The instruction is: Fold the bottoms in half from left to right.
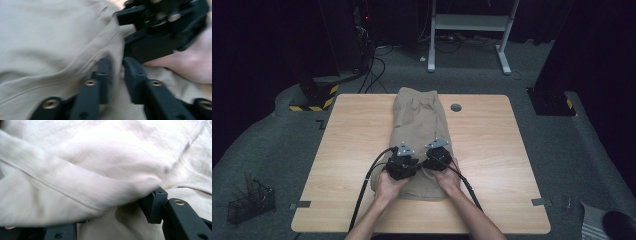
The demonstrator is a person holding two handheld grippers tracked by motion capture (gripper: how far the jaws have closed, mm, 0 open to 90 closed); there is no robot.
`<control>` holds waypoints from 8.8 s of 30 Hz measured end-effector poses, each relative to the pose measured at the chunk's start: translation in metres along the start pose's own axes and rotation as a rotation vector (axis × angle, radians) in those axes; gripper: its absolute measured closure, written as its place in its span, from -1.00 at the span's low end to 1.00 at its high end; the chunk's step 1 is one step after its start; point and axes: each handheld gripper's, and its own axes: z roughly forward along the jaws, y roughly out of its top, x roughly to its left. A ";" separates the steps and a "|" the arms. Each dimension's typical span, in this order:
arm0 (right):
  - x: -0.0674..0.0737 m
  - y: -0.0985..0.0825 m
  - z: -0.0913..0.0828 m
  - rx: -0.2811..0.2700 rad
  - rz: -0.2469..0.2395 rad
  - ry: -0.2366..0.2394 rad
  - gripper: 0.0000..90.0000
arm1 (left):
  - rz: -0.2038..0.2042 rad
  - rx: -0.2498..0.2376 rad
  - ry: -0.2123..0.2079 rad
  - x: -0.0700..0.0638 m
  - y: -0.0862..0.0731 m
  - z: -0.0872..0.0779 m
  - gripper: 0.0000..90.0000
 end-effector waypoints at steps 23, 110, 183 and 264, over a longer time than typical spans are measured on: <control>-0.002 -0.038 -0.046 -0.009 -0.040 0.040 0.02 | -0.243 0.007 0.101 0.061 -0.038 -0.057 0.07; -0.007 -0.032 -0.038 -0.013 -0.150 0.182 0.91 | -0.208 0.102 0.364 0.066 -0.060 -0.004 -0.55; -0.029 -0.058 -0.113 -0.092 -0.027 0.188 0.37 | -0.244 -0.012 0.309 0.058 -0.076 -0.009 -0.55; -0.091 -0.037 -0.069 -0.029 0.193 0.038 0.67 | -0.262 0.004 0.311 0.076 -0.065 -0.010 0.02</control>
